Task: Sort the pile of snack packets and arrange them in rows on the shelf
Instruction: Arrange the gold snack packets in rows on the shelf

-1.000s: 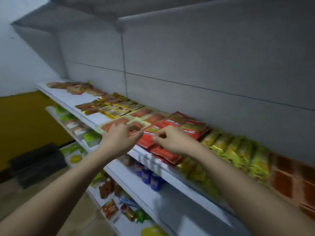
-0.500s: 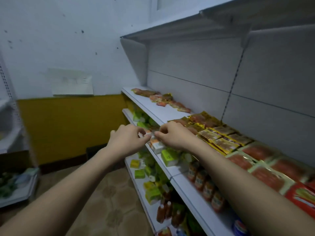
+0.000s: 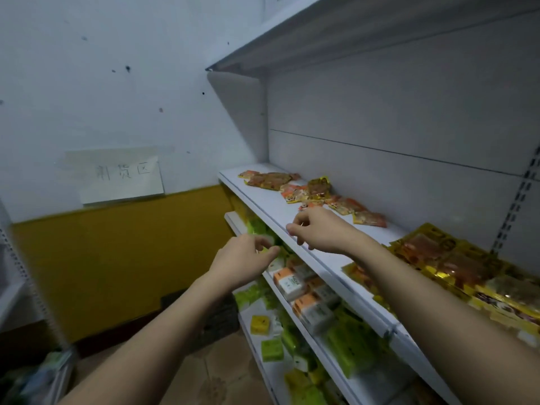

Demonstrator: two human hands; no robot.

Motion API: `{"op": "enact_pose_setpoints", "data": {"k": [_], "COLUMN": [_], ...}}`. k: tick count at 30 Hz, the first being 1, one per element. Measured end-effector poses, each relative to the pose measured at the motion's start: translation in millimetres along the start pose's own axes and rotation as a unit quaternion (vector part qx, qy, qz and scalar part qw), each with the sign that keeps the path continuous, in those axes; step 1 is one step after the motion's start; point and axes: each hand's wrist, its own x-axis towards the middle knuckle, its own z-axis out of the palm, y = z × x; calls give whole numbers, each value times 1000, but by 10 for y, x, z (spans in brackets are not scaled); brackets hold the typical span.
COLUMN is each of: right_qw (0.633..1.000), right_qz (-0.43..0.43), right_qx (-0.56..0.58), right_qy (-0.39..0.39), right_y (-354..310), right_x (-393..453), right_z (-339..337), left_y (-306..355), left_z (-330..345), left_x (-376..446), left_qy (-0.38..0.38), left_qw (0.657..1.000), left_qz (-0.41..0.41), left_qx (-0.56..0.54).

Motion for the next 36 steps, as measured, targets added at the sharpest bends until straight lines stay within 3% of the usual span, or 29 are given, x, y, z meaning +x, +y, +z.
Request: {"op": "enact_pose_setpoints", "data": {"k": [12, 21, 24, 31, 36], "right_qw": [999, 979, 970, 949, 896], "right_qz": [29, 169, 198, 214, 282], "right_qx": [-14, 113, 133, 47, -61], "right_qy": [-39, -31, 42, 225, 338], "right_y": [193, 437, 531, 951, 1467], "right_x": [2285, 4118, 4782, 5634, 5998], "right_z": [636, 1448, 1617, 1788, 1641], "left_y": [-1099, -2285, -2631, -2915, -2747], "left_z": [-120, 85, 64, 92, 348], "left_x": [2126, 3927, 4464, 5687, 6520], "left_qy": [11, -50, -78, -39, -61], "left_qw": [1000, 996, 993, 981, 984], "left_qz": [-3, 31, 35, 40, 5], "left_qx": [-9, -69, -78, -186, -169]}}
